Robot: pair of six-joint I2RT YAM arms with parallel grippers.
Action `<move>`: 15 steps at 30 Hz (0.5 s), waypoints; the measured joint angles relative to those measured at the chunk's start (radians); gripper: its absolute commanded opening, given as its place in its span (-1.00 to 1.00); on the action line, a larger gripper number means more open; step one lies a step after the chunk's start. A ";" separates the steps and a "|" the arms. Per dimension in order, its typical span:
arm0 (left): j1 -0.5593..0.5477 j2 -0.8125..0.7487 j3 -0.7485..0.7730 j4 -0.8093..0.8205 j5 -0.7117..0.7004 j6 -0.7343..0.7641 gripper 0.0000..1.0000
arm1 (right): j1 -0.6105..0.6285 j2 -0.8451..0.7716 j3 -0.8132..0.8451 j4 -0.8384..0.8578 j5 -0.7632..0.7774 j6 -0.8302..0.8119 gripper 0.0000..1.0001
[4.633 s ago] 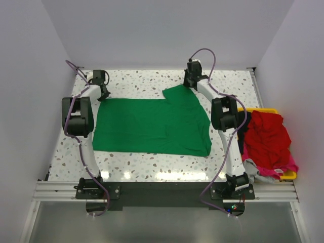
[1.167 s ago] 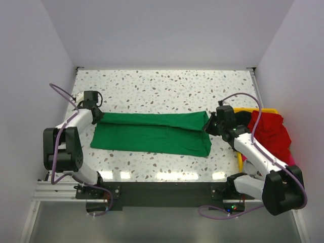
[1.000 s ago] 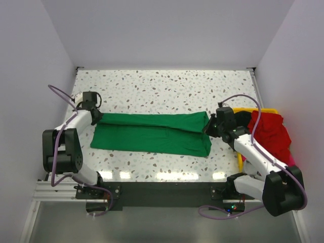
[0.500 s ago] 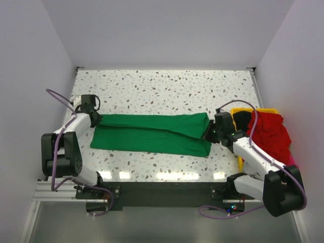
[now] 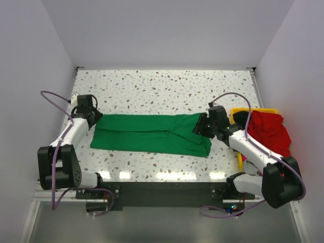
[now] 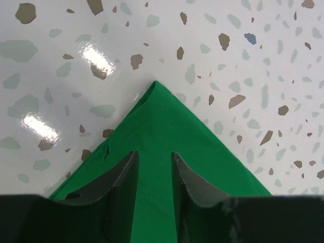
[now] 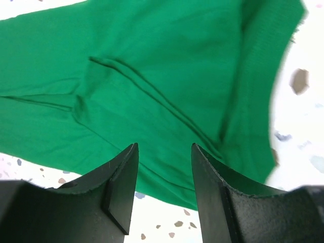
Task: Fold and stack the t-shirts
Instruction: Fold the tshirt
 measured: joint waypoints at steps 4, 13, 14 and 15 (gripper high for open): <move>-0.021 0.002 0.000 0.019 0.021 0.000 -0.35 | 0.051 0.113 0.086 0.016 0.005 -0.008 0.00; -0.097 0.021 -0.053 0.067 0.051 -0.002 -0.45 | 0.131 0.404 0.292 0.067 0.060 -0.061 0.15; -0.103 0.022 -0.059 0.068 0.052 -0.002 -0.46 | 0.141 0.424 0.305 0.072 0.069 -0.069 0.16; -0.111 0.022 -0.063 0.071 0.054 -0.002 -0.47 | 0.152 0.446 0.321 0.077 0.079 -0.076 0.17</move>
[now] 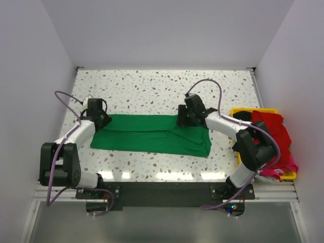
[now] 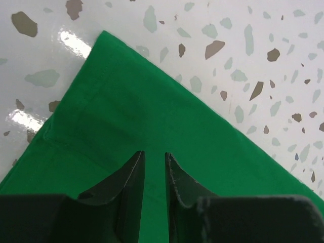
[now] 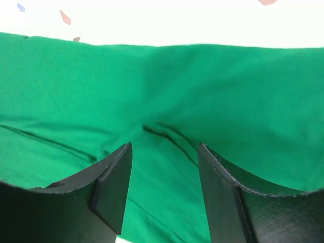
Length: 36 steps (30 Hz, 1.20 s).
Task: Fold and stack the t-shirts
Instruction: Fold the tshirt
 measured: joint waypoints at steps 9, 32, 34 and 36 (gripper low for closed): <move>-0.043 0.001 -0.003 0.021 0.023 0.002 -0.49 | 0.045 0.131 0.067 0.024 0.045 -0.030 -0.18; -0.047 -0.007 -0.035 0.033 0.041 0.007 -0.54 | 0.277 -0.044 -0.114 0.056 0.092 0.126 -0.85; -0.047 -0.007 -0.035 0.037 0.045 0.008 -0.54 | 0.295 -0.048 -0.126 0.058 0.103 0.137 -0.76; -0.047 -0.007 -0.035 0.039 0.048 0.009 -0.54 | 0.312 -0.054 -0.135 0.058 0.111 0.148 -0.53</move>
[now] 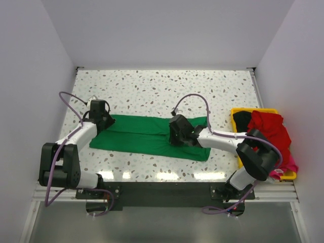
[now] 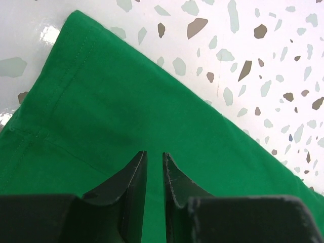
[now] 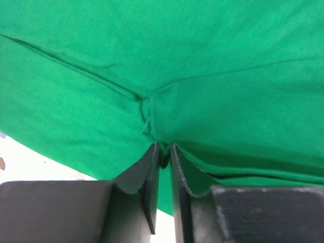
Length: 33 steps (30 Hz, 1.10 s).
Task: Fold and stack the t-shirts
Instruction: Fold the tshirt
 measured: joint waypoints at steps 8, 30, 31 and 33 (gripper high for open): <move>0.000 -0.002 -0.015 0.008 0.007 0.002 -0.54 | 0.027 -0.076 -0.016 -0.003 0.044 0.015 -0.07; 0.000 -0.028 -0.031 0.014 0.026 0.002 -0.54 | -0.085 0.073 0.148 -0.244 0.182 -0.142 -0.09; 0.000 -0.030 -0.031 0.014 0.026 0.002 -0.54 | -0.072 0.073 0.147 -0.245 0.182 -0.141 -0.10; 0.000 -0.034 -0.031 0.014 0.026 0.002 -0.54 | -0.051 0.071 0.142 -0.248 0.180 -0.138 -0.10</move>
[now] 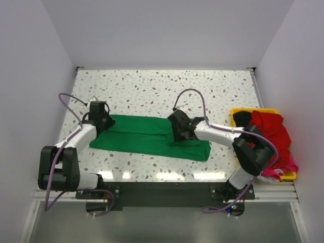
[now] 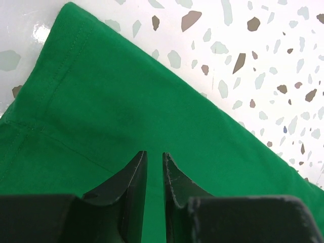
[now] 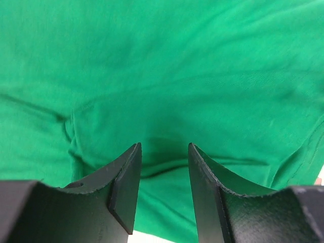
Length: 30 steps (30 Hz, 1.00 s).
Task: Fold and stack the t-shirts
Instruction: Fold the tshirt
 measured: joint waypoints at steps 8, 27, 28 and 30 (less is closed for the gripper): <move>0.000 -0.004 0.000 0.001 0.001 0.000 -0.54 | 0.035 -0.085 -0.079 -0.029 -0.003 0.020 -0.11; 0.000 -0.004 -0.016 0.023 0.018 0.000 -0.53 | 0.206 -0.234 -0.181 -0.069 -0.008 0.141 -0.11; 0.000 -0.004 -0.016 0.023 0.019 0.000 -0.53 | 0.216 -0.254 -0.183 -0.070 -0.008 0.149 -0.11; 0.000 -0.004 -0.016 0.024 0.021 0.000 -0.53 | 0.228 -0.296 -0.188 -0.078 -0.007 0.163 -0.11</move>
